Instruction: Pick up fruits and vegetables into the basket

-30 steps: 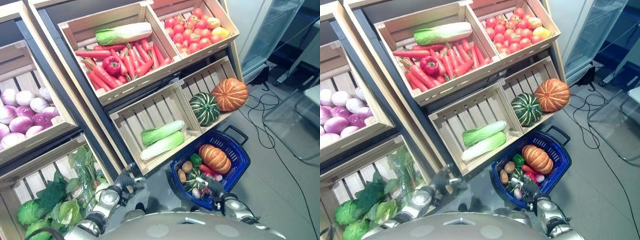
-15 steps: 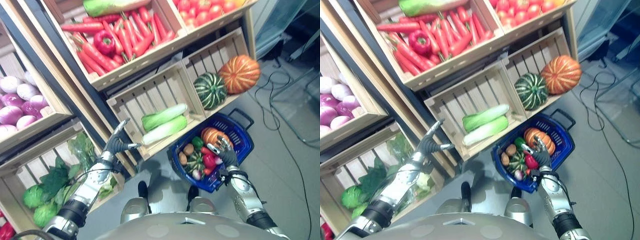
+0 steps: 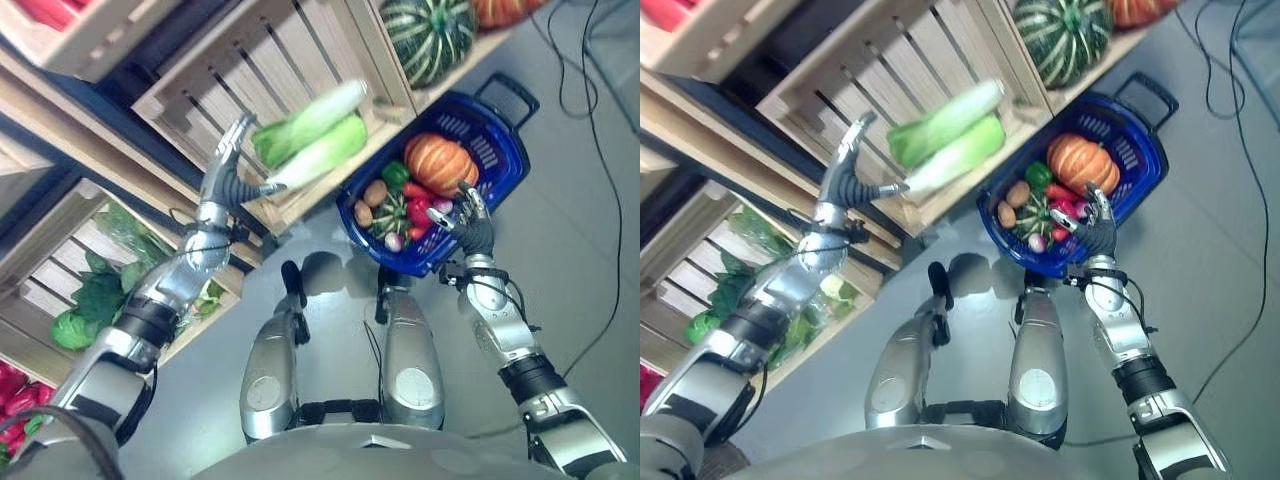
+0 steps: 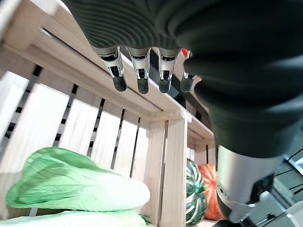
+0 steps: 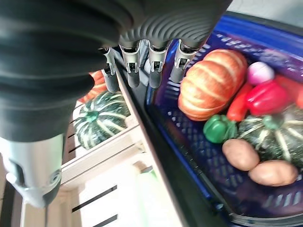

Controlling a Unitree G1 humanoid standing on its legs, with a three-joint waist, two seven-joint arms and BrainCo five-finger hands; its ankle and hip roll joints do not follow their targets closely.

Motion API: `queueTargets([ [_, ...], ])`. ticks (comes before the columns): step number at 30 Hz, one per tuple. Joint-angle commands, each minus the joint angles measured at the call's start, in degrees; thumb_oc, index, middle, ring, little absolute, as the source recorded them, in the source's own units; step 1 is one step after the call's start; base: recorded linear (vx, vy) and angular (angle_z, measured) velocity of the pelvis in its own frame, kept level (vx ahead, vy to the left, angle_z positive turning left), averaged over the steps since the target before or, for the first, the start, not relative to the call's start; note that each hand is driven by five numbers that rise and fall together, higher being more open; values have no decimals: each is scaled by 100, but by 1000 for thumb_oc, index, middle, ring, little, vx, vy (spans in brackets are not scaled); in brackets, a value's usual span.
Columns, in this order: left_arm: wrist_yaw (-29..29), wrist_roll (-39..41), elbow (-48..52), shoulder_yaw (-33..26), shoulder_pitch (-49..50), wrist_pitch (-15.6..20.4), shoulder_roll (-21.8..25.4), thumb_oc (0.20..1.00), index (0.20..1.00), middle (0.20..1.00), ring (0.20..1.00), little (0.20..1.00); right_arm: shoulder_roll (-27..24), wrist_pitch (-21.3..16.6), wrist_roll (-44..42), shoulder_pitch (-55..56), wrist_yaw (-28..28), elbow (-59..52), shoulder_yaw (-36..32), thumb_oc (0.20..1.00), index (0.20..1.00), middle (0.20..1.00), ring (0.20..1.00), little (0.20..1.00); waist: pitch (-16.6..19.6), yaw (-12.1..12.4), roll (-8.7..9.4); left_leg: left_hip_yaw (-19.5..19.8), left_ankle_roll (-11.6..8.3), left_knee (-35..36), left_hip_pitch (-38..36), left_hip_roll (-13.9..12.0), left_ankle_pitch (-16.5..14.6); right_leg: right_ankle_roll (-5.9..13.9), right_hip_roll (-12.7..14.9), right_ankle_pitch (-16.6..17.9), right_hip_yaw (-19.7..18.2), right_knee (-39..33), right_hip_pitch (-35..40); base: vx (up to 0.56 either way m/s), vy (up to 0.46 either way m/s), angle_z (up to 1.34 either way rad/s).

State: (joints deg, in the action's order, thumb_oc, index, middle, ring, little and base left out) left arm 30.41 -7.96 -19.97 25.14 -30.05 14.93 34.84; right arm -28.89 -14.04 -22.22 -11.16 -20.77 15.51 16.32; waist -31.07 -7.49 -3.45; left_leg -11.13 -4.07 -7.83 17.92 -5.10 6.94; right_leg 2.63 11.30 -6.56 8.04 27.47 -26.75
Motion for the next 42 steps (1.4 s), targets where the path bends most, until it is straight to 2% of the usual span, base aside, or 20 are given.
queueTargets([
  [1, 487, -135, 30, -272, -276, -71, 95, 1000, 1000, 1000, 1000, 1000, -204, -23, 194, 117, 24, -634, -21, 1000, 1000, 1000, 1000, 1000, 128, -169, 35, -96, -36, -956, 198, -160, -746, 97, -228, -74, -99, 176, -149, 27, 28, -10],
  [7, 860, -50, -453, -325, -1118, -589, 240, 1000, 1000, 1000, 1000, 1000, -393, 76, 121, 156, 264, -713, 21, 1000, 1000, 1000, 1000, 1000, 128, -399, 81, -224, -64, -1313, 943, -252, -780, -7, -388, -227, -308, 638, -988, 29, 0, -12],
  [13, 1137, 164, -1036, -292, -1694, -960, 288, 1000, 1000, 1000, 1000, 1000, -455, 123, 40, 179, 315, -746, 35, 1000, 1000, 1000, 1000, 1000, 128, -548, 106, -313, -80, -1352, 1285, -299, -715, -47, -463, -198, -384, 696, -1372, 17, -2, -10],
  [18, 1327, 518, -1996, -421, -2285, -1427, 121, 1000, 1000, 1000, 1000, 1000, -483, 113, 38, 226, 380, -788, 23, 1000, 1000, 1000, 1000, 1000, 128, -740, 134, -400, -134, -1383, 1518, -332, -668, -71, -513, -159, -477, 704, -1650, 18, 28, -10],
  [21, 1272, 712, -2415, -454, -2517, -1597, 94, 1000, 1000, 1000, 1000, 1000, -476, 105, 42, 235, 380, -810, 27, 1000, 1000, 1000, 1000, 1000, 128, -826, 167, -437, -154, -1439, 1635, -353, -675, -76, -538, -153, -521, 723, -1772, 41, 9, -8],
  [22, 1260, 751, -2524, -429, -2556, -1684, 91, 1000, 1000, 1000, 1000, 1000, -486, 118, 24, 264, 355, -824, 53, 1000, 1000, 1000, 1000, 1000, 128, -863, 186, -397, -217, -1528, 1581, -348, -850, -34, -527, -344, -561, 811, -1712, 96, 8, 2],
  [33, 888, 1520, -3551, -380, -2950, -2425, 262, 1000, 1000, 1000, 1000, 1000, -535, 327, -28, 192, 329, -950, 12, 1000, 1000, 1000, 1000, 1000, 128, -1044, 227, -484, -267, -1702, 1928, -408, -875, -64, -586, -317, -692, 821, -2036, 29, 27, -5],
  [39, 604, 1898, -3942, -417, -2976, -2666, 292, 1000, 1000, 1000, 1000, 1000, -537, 425, -115, 148, 292, -937, 29, 1000, 1000, 1000, 1000, 1000, 128, -1077, 272, -495, -258, -1900, 2108, -450, -945, -63, -591, -298, -732, 853, -2175, 3, 9, -2],
  [42, 257, 1960, -4173, -368, -2989, -2734, 318, 1000, 1000, 1000, 1000, 1000, -513, 460, -170, 119, 293, -909, 48, 1000, 1000, 1000, 1000, 1000, 128, -1095, 295, -510, -241, -1971, 2205, -483, -965, -59, -613, -273, -745, 851, -2255, 0, 0, 0],
])
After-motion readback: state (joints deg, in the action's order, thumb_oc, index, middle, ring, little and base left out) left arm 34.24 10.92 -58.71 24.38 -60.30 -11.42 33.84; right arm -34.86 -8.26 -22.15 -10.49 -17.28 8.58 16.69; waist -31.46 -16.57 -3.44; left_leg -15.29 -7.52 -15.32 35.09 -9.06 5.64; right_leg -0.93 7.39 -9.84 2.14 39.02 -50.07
